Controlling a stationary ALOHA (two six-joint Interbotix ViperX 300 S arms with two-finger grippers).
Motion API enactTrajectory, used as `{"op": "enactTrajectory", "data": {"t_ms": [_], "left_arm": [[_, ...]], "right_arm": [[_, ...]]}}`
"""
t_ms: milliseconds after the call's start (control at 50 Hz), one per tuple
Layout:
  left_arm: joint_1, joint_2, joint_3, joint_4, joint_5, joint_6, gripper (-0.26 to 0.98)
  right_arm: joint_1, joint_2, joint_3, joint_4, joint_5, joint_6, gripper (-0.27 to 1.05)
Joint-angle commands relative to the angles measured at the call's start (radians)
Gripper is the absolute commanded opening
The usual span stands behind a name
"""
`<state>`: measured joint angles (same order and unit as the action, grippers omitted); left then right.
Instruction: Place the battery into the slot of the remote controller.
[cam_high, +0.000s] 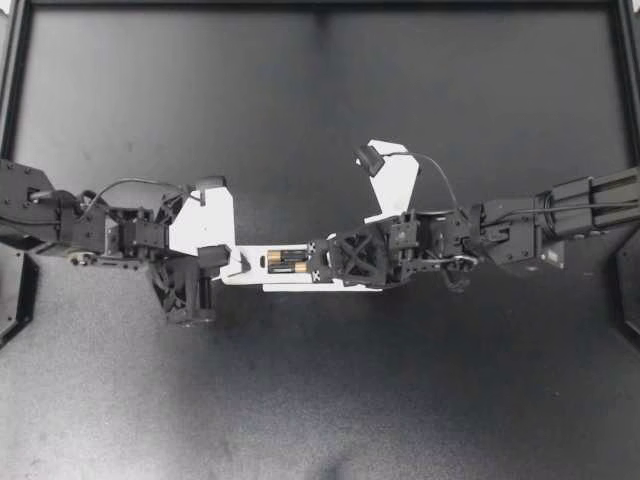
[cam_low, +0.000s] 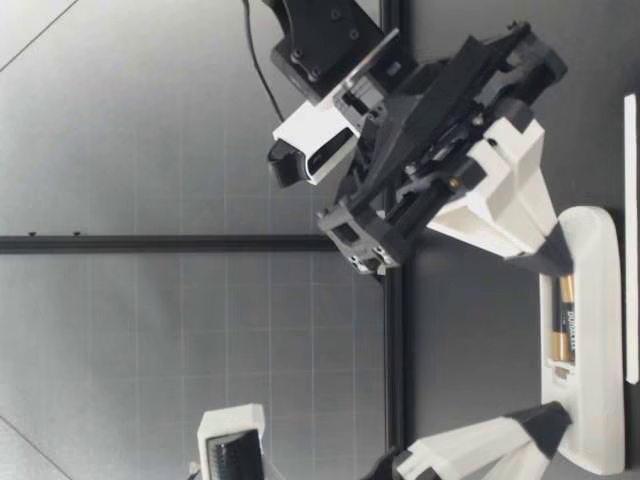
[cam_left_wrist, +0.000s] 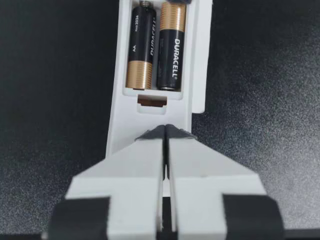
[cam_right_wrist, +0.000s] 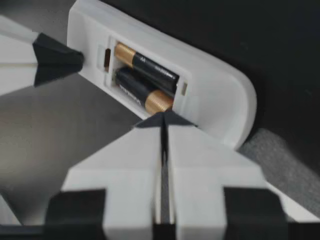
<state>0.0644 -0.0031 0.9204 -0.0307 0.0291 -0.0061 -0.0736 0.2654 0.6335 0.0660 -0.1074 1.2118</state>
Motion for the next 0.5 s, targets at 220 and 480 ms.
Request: {"op": "enactTrajectory", "data": {"t_ms": [220,480], "left_arm": [[0.003,-0.044,-0.078,-0.002,-0.025,0.006,-0.16],[0.003,0.046,-0.16,-0.002,-0.032,0.014,-0.16]], "right_arm": [[-0.009,-0.202,0.061,-0.252,0.031,-0.025,-0.14],[-0.009,-0.293,0.071,-0.64,0.27,-0.094,-0.14]]}}
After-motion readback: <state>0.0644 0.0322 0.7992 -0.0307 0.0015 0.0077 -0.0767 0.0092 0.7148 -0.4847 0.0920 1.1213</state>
